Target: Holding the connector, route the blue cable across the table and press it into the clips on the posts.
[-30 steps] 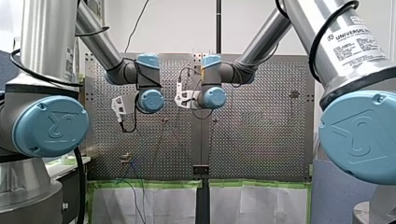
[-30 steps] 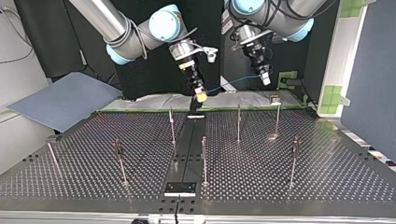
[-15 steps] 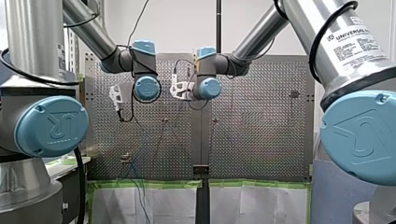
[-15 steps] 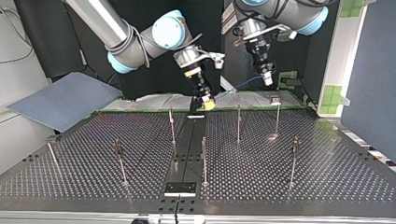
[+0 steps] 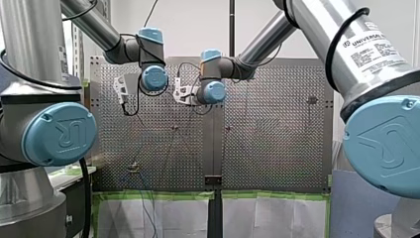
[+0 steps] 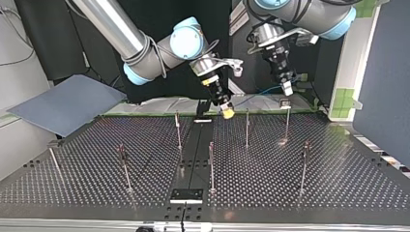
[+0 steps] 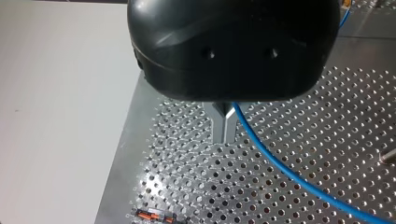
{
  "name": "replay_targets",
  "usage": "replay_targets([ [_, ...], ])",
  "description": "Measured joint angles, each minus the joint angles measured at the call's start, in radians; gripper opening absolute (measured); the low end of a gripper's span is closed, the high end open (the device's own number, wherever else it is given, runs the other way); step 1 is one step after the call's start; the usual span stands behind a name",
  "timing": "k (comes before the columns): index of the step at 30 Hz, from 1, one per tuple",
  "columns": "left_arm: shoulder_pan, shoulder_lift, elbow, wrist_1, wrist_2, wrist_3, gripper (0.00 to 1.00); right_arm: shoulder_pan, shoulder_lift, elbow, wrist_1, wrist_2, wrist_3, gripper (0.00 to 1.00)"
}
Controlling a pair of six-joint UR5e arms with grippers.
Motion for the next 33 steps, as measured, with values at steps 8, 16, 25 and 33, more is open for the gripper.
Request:
replay_targets([
  [8,0.061,-0.018,0.022,-0.072,0.045,0.024,0.0,0.007,0.013,-0.067,0.049,-0.002,0.0,0.0],
  [16,0.137,-0.021,0.028,-0.087,0.12,0.057,0.0,0.015,0.025,-0.137,0.083,-0.018,0.001,0.0],
  [25,0.235,-0.025,0.064,-0.11,0.218,0.068,0.0,0.026,0.06,-0.228,0.127,-0.02,0.003,0.0],
  [33,0.3,-0.034,0.096,-0.124,0.269,0.068,0.0,0.03,0.076,-0.298,0.152,-0.03,0.021,0.0],
])
